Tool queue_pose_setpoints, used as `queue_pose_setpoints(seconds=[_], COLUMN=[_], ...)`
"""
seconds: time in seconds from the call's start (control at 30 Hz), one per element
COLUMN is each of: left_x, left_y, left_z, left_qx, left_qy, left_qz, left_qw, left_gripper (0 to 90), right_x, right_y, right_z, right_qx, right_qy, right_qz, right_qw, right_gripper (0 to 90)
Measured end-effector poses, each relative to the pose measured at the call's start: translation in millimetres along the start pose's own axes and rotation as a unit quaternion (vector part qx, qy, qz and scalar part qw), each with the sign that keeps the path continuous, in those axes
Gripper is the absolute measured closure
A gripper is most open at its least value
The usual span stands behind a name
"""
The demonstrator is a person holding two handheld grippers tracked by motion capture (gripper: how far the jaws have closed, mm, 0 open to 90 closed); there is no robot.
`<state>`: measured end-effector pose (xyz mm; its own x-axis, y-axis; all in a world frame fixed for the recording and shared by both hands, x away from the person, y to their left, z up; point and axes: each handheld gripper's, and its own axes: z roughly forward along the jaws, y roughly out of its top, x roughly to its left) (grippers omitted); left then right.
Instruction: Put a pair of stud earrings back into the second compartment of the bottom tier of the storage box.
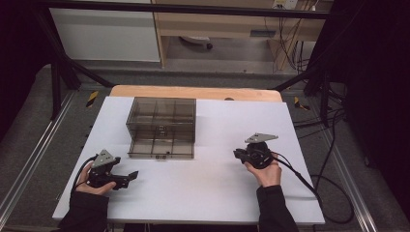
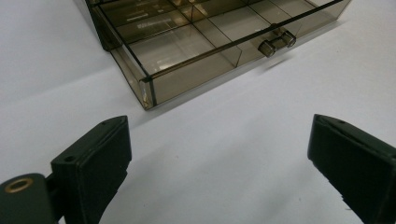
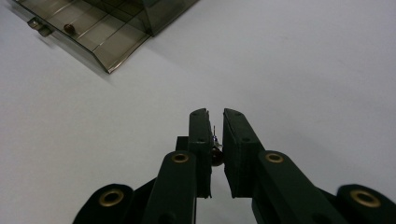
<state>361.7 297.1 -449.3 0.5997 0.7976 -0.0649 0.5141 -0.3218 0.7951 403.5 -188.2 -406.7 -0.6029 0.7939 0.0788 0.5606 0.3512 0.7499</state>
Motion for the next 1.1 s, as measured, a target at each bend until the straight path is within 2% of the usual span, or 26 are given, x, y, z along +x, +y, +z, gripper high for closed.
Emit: queue_pose_setpoints(seconds=[0.27,1.1], left_x=[-0.4,-0.2], left_y=[-0.1,0.1], left_z=[0.1,-0.2], left_qx=[0.001,-0.001], left_qy=[0.000,-0.001], left_qz=[0.000,0.000], left_qw=[1.0000,1.0000], left_gripper=[6.2,6.2], right_x=[12.4,56.8], right_y=[10.5,42.0], right_z=[3.3,33.6], right_qx=[-0.004,-0.013], right_qy=[0.013,0.062], right_qz=[-0.015,-0.050], right_qw=[0.9998,0.9968], right_gripper=[82.6,82.7])
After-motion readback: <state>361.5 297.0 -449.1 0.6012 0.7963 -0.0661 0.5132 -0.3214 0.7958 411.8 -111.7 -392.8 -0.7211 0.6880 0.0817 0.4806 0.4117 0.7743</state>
